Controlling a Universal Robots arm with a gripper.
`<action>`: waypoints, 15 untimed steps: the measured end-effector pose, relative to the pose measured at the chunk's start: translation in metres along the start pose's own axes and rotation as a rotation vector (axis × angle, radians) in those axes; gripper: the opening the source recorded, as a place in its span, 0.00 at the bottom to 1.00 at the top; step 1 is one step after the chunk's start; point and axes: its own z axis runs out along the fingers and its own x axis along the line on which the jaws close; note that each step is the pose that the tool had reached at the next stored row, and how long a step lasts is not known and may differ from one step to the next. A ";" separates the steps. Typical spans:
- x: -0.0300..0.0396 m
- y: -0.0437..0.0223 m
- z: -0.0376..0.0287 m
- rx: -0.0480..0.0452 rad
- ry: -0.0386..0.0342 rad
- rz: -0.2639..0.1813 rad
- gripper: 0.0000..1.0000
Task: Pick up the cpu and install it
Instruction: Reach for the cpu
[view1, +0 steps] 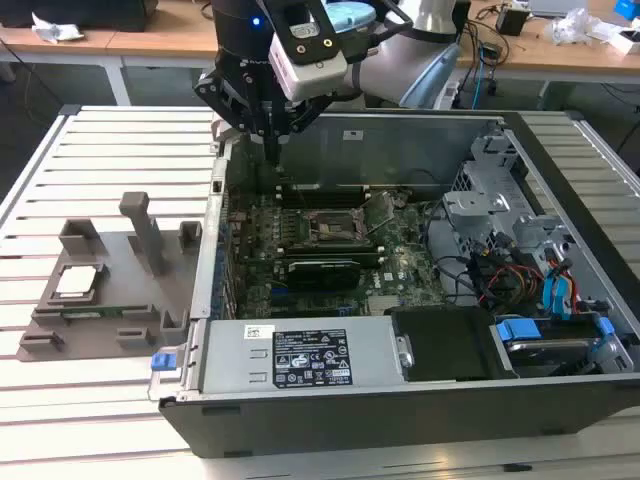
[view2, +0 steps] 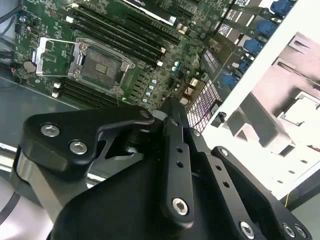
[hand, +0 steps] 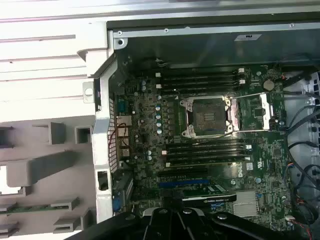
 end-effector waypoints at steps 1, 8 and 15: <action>0.0001 0.0000 0.0000 0.0000 0.0000 0.000 0.11; 0.0140 -0.0010 -0.0004 0.0000 0.0000 0.000 0.11; 0.0332 -0.0025 -0.0009 0.0005 0.0000 0.000 0.11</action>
